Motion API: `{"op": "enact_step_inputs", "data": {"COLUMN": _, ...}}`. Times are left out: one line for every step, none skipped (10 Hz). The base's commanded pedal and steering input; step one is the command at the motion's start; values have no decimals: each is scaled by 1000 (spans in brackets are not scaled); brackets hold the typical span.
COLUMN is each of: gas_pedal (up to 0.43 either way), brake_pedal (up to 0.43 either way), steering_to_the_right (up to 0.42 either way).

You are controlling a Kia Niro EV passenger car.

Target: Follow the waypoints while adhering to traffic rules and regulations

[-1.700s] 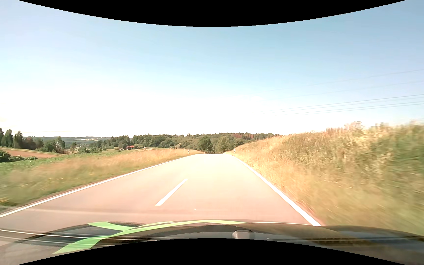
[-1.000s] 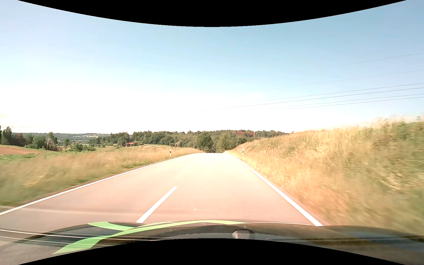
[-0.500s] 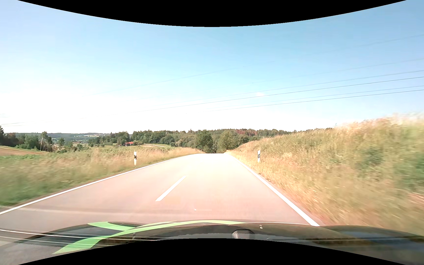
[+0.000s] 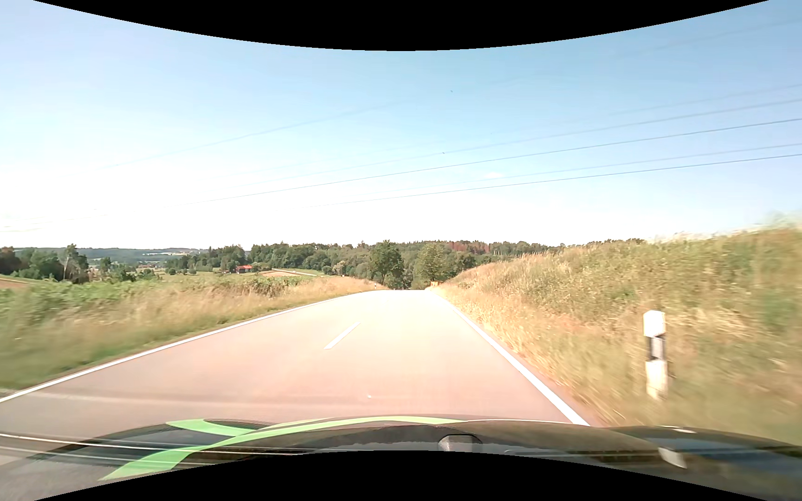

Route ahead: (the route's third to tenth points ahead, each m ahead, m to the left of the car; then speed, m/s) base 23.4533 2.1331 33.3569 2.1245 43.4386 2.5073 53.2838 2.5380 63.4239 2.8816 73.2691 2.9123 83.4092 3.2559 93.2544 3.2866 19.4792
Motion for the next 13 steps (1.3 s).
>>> {"op": "enact_step_inputs", "data": {"gas_pedal": 47, "brake_pedal": 0, "steering_to_the_right": -4}}
{"op": "enact_step_inputs", "data": {"gas_pedal": 59, "brake_pedal": 0, "steering_to_the_right": -4}}
{"op": "enact_step_inputs", "data": {"gas_pedal": 67, "brake_pedal": 0, "steering_to_the_right": -4}}
{"op": "enact_step_inputs", "data": {"gas_pedal": 79, "brake_pedal": 0, "steering_to_the_right": -4}}
{"op": "enact_step_inputs", "data": {"gas_pedal": 87, "brake_pedal": 0, "steering_to_the_right": -4}}
{"op": "enact_step_inputs", "data": {"gas_pedal": 87, "brake_pedal": 0, "steering_to_the_right": -5}}
{"op": "enact_step_inputs", "data": {"gas_pedal": 87, "brake_pedal": 0, "steering_to_the_right": -4}}
{"op": "enact_step_inputs", "data": {"gas_pedal": 87, "brake_pedal": 0, "steering_to_the_right": -5}}
{"op": "enact_step_inputs", "data": {"gas_pedal": 87, "brake_pedal": 0, "steering_to_the_right": -4}}
{"op": "enact_step_inputs", "data": {"gas_pedal": 87, "brake_pedal": 0, "steering_to_the_right": -4}}
{"op": "enact_step_inputs", "data": {"gas_pedal": 87, "brake_pedal": 0, "steering_to_the_right": -4}}
{"op": "enact_step_inputs", "data": {"gas_pedal": 98, "brake_pedal": 0, "steering_to_the_right": -5}}
{"op": "enact_step_inputs", "data": {"gas_pedal": 130, "brake_pedal": 0, "steering_to_the_right": -5}}
